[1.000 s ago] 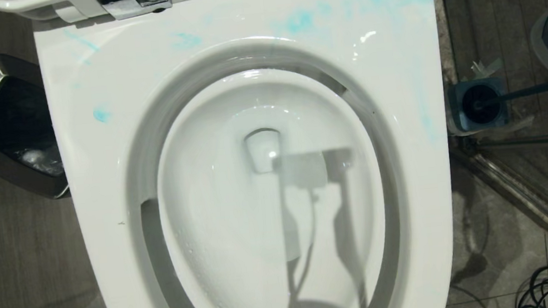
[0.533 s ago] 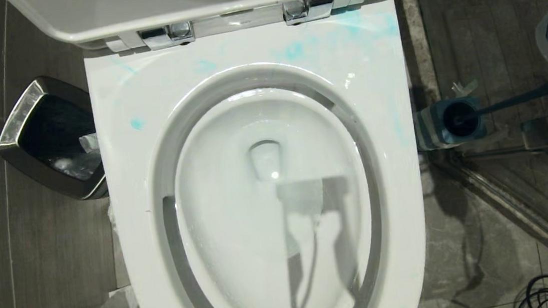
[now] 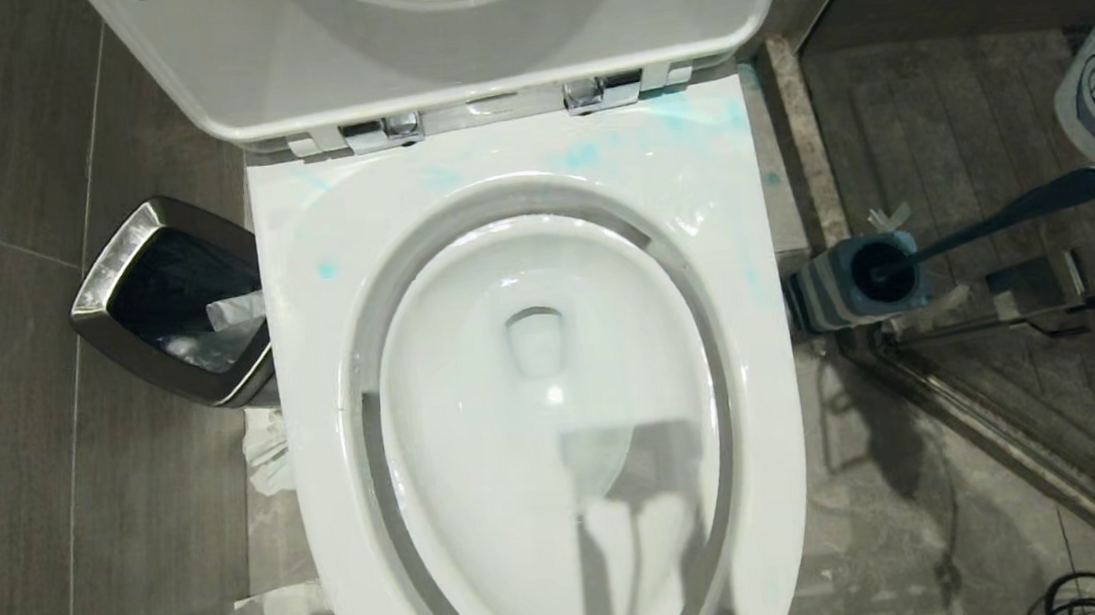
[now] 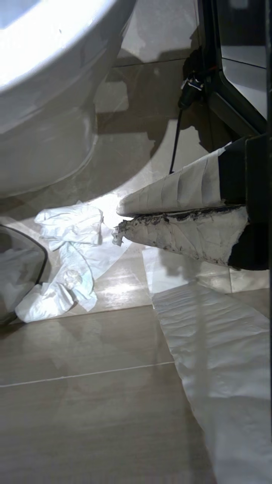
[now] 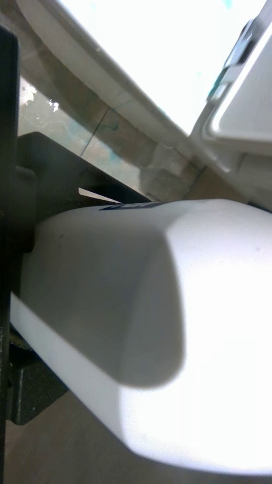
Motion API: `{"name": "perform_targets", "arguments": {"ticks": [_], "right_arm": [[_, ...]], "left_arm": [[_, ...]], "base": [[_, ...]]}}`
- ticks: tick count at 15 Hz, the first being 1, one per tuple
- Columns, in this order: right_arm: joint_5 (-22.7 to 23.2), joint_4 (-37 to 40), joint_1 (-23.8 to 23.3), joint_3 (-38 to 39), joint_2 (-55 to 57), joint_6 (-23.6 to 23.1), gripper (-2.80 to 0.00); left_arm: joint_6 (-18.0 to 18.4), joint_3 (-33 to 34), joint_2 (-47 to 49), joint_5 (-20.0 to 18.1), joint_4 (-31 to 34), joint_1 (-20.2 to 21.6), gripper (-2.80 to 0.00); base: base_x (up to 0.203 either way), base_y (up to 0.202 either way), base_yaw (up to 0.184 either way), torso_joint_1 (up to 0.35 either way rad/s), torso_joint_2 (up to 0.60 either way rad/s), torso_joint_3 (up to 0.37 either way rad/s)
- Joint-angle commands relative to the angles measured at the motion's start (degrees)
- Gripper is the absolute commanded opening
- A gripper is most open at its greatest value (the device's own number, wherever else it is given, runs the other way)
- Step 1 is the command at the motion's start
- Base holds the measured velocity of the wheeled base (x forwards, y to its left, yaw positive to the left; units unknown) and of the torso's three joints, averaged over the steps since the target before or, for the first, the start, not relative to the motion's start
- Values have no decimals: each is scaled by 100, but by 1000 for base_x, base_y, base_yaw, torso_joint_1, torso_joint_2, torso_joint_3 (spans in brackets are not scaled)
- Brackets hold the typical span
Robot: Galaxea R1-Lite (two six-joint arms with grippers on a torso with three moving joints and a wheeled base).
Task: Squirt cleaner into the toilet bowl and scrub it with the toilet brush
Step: Pour in the cleaning agent
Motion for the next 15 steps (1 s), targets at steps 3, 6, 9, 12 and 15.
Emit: {"name": "perform_targets", "arguments": {"ticks": [3, 6, 9, 12, 15], "right_arm": [[-50, 7, 159, -40, 215, 262, -280], [-157, 7, 219, -604, 640, 392, -280], [-482, 7, 466, -1369, 1282, 594, -280], [-1585, 12, 1117, -1605, 1683, 667, -280], [-1963, 40, 1652, -1696, 2065, 296, -280]], "left_arm": [[-1, 0, 9, 0, 1, 1, -280], [-1, 0, 9, -9, 1, 1, -280], [-1, 3, 9, -9, 1, 1, -280], [-1, 9, 9, -17, 1, 1, -280], [-1, 9, 9, -9, 1, 1, -280]], "base": [[0, 0, 0, -2, 1, 208], [0, 0, 0, 9, 5, 202], [0, 0, 0, 4, 1, 201], [0, 0, 0, -1, 5, 131], [0, 0, 0, 1, 2, 13]]}}
